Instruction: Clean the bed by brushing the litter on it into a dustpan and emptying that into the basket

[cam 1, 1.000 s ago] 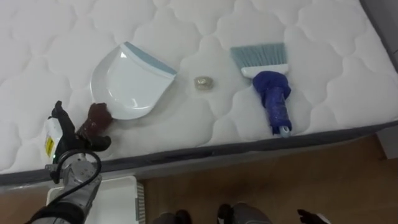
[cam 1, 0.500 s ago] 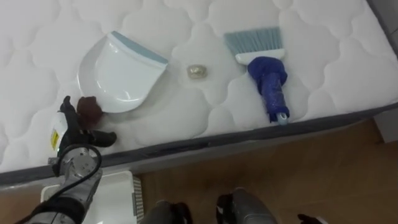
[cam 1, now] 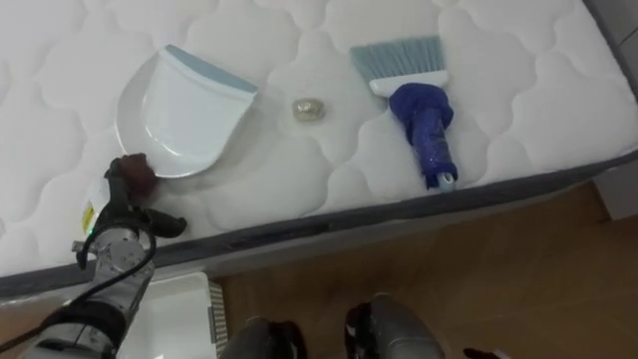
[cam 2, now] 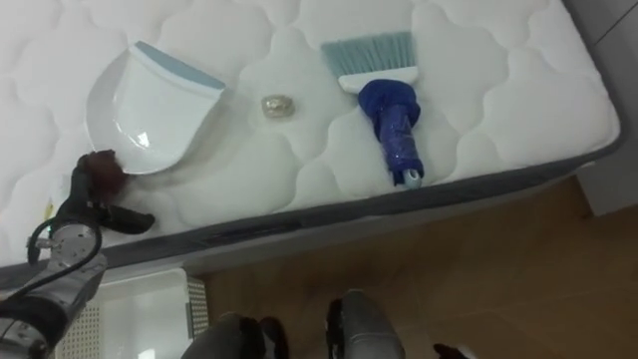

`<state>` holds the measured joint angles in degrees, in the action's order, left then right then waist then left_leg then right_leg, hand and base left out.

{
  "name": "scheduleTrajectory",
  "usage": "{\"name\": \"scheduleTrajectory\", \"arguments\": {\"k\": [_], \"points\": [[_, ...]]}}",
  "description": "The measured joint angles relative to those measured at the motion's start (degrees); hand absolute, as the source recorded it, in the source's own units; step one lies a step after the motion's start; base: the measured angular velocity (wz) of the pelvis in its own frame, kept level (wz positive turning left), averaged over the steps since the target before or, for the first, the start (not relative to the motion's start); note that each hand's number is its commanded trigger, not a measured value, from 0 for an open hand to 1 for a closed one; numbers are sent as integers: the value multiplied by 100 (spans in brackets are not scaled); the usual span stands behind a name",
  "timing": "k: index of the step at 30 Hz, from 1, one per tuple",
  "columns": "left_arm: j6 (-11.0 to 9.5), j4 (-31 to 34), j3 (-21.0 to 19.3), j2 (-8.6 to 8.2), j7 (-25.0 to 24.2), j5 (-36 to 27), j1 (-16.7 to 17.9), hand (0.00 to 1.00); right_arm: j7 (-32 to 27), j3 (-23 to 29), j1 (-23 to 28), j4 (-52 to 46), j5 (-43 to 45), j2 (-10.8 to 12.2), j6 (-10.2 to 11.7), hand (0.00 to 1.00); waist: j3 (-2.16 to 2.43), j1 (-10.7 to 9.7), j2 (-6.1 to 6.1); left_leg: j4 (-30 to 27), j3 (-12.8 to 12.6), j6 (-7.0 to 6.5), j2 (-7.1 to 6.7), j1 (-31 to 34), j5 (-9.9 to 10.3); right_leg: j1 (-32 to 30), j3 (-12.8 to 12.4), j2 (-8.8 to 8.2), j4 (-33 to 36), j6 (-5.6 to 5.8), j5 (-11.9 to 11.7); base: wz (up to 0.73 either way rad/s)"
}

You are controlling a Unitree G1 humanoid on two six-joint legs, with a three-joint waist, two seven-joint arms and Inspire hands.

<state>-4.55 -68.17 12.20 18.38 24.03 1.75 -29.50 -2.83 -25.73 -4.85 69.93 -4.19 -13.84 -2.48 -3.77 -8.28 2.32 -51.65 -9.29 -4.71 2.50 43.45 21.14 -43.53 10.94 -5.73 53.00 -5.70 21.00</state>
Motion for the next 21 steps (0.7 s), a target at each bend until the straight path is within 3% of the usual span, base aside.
{"name": "scheduleTrajectory", "arguments": {"k": [3,8,14,21], "points": [[130,-58,63,28,-16,2,-63,100,4,-2,15,-92,1,-5,-60,0,2,-22,6,-11,-10,-10,-10,8,-2,-15,-11,-12,26,0,1,0],[183,-103,259,249,-85,1,-80,100,9,-24,2,-116,-3,-32,-77,0,-5,-52,38,-11,-20,7,-19,0,10,-20,-14,-28,53,-4,4,0],[365,-139,278,249,-229,-1,-81,100,10,-57,-1,-114,-4,-86,-106,0,-9,-67,58,9,-60,3,-15,1,8,-59,-46,-28,71,-14,14,-1],[412,-255,376,237,-434,-8,-108,100,-43,-56,-6,-115,-47,-99,-131,0,-10,-84,60,12,-91,-6,-5,-3,14,-72,-62,-28,78,-14,27,-2]]}}
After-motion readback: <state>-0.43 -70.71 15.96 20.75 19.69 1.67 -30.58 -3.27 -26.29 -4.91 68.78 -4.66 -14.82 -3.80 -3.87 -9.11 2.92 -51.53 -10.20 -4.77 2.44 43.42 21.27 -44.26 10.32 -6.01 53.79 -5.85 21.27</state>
